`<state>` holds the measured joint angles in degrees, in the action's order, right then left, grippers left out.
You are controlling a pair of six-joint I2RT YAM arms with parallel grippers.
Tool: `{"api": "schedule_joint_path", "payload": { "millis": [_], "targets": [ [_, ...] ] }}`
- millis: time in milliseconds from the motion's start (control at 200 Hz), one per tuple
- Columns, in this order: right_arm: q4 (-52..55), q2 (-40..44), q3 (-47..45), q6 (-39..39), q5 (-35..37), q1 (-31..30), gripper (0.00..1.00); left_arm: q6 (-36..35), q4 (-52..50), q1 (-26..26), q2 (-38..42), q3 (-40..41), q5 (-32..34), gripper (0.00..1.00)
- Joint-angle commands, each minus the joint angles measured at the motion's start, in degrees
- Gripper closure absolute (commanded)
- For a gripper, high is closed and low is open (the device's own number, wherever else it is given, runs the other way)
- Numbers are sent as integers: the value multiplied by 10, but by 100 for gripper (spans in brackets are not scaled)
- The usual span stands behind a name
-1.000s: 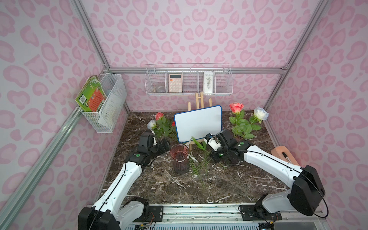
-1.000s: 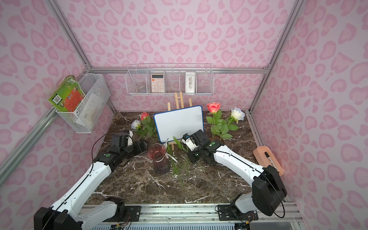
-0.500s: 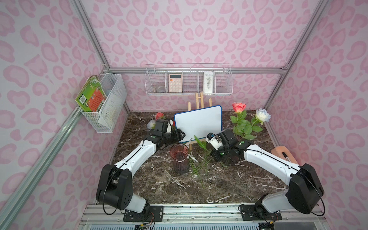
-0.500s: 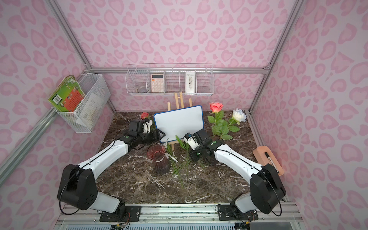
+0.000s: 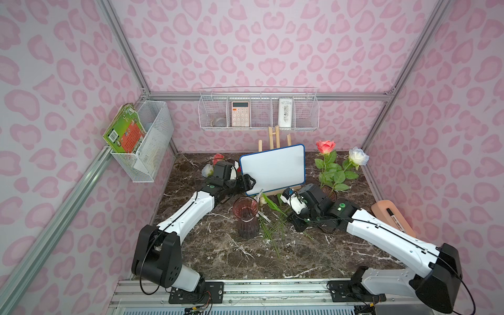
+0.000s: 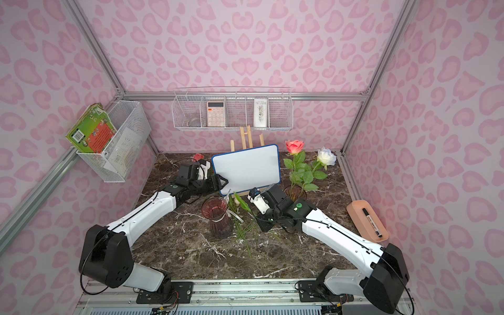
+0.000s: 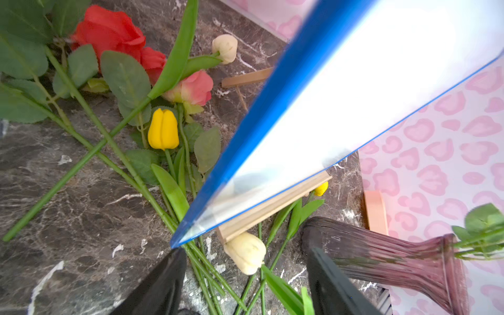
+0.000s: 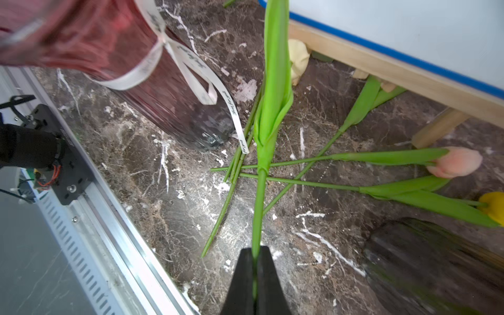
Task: Arrange the flowers in different vases according to their variety
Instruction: Pick up the flower at the center of the board, then insert the flower into the vase.
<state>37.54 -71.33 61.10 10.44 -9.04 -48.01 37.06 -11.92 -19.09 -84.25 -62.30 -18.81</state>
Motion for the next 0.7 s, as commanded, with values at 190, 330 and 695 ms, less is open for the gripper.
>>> {"api": "schedule_joint_path", "payload": {
  "millis": [190,330,695],
  "targets": [
    [10,48,30,31,20,-3,100,-29,-67,-1,61,-6,51,21],
    [-51,88,53,47,30,-3,100,-40,-117,1,115,-25,93,16],
    [-432,98,15,115,-49,-25,100,-30,-152,16,260,51,206,11]
  ]
}}
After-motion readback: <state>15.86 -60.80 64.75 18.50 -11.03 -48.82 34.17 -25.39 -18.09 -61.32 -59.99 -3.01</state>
